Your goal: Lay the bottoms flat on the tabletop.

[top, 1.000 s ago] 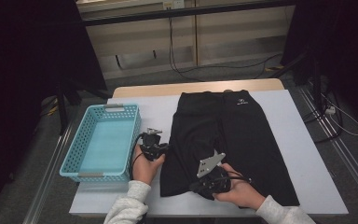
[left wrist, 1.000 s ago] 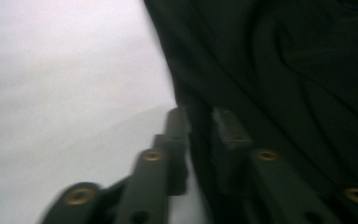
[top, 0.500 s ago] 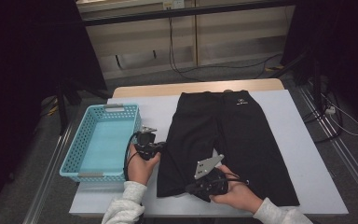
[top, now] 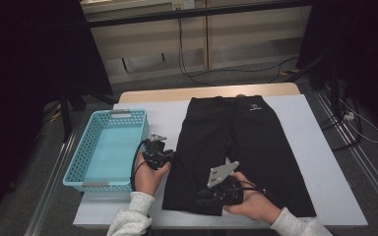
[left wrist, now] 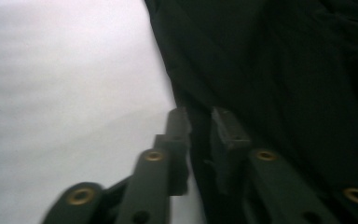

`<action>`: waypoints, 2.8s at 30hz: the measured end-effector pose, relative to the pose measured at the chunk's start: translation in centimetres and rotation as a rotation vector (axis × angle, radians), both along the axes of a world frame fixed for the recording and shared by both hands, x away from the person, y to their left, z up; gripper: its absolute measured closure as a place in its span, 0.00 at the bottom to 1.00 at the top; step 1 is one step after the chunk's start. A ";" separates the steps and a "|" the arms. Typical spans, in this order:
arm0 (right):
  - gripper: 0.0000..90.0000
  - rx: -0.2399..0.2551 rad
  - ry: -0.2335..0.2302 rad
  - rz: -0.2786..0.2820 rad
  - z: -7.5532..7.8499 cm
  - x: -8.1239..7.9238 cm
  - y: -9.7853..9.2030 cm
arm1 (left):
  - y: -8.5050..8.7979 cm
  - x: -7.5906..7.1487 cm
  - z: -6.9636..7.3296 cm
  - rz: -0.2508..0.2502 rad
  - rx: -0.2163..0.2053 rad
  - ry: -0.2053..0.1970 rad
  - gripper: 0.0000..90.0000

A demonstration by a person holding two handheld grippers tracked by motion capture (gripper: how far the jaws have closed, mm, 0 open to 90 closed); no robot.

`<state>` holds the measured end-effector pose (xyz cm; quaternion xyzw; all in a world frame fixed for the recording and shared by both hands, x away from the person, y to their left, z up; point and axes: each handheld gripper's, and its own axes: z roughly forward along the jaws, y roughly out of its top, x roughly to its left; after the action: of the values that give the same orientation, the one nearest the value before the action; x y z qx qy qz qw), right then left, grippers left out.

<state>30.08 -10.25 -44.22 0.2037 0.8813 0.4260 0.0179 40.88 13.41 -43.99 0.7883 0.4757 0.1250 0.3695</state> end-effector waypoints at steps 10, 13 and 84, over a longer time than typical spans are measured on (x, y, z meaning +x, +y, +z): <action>0.70 -0.071 -0.070 -0.345 -0.2 4.1 -4.9 | -0.1 0.2 -0.3 -0.024 -0.004 -0.023 0.49; 0.68 -0.097 -0.061 -0.399 -0.6 4.5 -5.0 | -0.2 0.3 -0.4 -0.021 0.007 -0.028 0.45; 0.35 0.018 -0.103 -0.509 0.6 5.1 -7.3 | 0.3 -1.5 0.4 -0.077 -0.002 0.017 0.28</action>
<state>35.16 -17.53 -43.57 0.3972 0.7957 0.4255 0.1675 39.39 13.69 -43.60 0.8068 0.4481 0.1035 0.3708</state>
